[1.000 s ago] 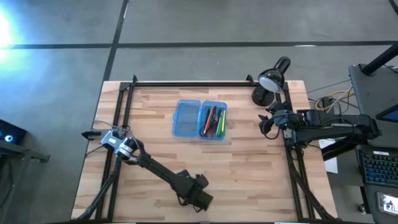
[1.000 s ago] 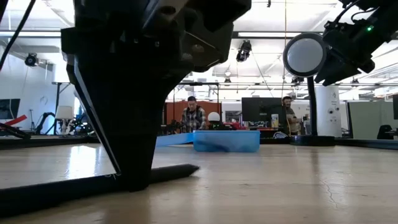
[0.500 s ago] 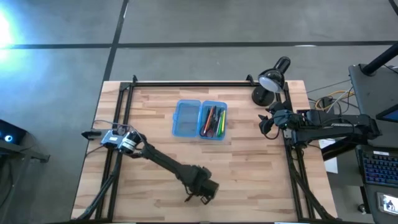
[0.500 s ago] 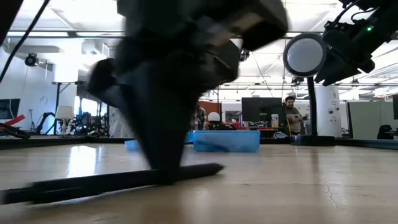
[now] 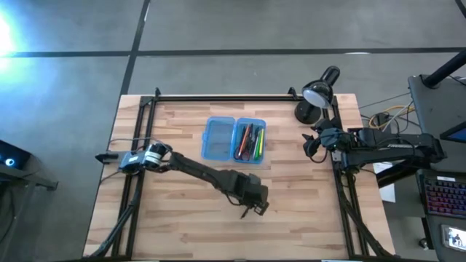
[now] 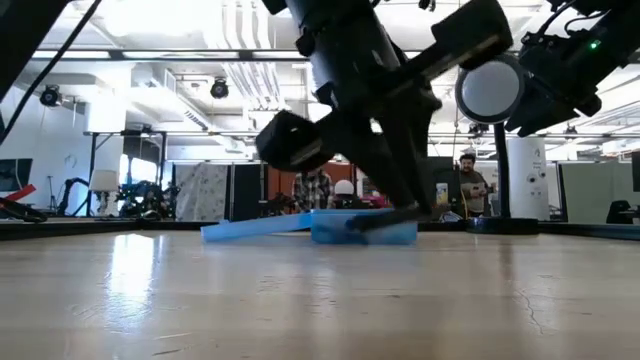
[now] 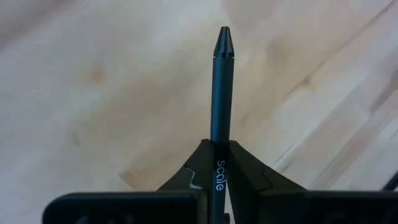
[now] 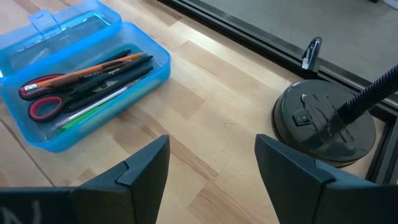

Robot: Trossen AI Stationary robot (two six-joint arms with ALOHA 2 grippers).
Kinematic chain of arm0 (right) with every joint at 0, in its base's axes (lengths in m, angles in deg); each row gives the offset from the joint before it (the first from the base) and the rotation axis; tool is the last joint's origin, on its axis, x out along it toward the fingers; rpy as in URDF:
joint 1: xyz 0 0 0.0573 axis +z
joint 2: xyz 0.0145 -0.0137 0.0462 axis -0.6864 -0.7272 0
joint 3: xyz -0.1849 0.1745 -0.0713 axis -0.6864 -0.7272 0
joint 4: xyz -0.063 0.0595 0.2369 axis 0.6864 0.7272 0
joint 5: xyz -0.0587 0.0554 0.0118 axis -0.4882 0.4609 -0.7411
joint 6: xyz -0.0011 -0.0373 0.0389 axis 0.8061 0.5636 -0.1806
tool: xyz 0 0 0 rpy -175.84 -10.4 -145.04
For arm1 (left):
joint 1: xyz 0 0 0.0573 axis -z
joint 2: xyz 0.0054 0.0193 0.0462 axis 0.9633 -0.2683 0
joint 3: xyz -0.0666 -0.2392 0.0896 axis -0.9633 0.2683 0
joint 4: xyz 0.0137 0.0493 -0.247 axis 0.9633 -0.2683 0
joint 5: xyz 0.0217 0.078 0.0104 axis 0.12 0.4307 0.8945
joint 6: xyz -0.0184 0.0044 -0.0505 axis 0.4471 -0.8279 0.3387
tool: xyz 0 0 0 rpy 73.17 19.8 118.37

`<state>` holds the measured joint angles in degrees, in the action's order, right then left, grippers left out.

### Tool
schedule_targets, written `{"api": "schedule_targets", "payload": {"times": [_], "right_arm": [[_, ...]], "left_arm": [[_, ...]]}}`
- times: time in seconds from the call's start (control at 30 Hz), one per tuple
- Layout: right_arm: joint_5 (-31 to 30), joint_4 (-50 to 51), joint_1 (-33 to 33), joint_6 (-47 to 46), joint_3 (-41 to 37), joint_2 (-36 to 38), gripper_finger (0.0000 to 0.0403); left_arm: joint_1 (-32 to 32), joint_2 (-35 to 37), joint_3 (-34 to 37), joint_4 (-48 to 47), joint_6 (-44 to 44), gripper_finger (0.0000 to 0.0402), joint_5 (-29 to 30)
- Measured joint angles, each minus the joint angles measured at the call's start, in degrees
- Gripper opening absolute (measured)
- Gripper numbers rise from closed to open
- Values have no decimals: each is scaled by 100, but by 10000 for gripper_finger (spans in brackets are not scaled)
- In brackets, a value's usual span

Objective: Pick & place school supplies into a supply box
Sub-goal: Put the black pen into the blue box

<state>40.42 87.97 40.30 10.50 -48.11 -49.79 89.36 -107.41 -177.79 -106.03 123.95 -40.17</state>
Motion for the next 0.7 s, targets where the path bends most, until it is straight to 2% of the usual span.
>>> {"api": "schedule_targets", "payload": {"times": [0.27,0.5,0.7], "right_arm": [[101,-62,3,74,-1,-3,226],[106,-67,4,94,0,-4,226],[108,-69,4,94,0,2,226]], "left_arm": [[-657,266,-2,-100,-76,8,50],[-1572,608,-10,126,349,7,150],[-2273,835,-15,223,317,7,231]]}}
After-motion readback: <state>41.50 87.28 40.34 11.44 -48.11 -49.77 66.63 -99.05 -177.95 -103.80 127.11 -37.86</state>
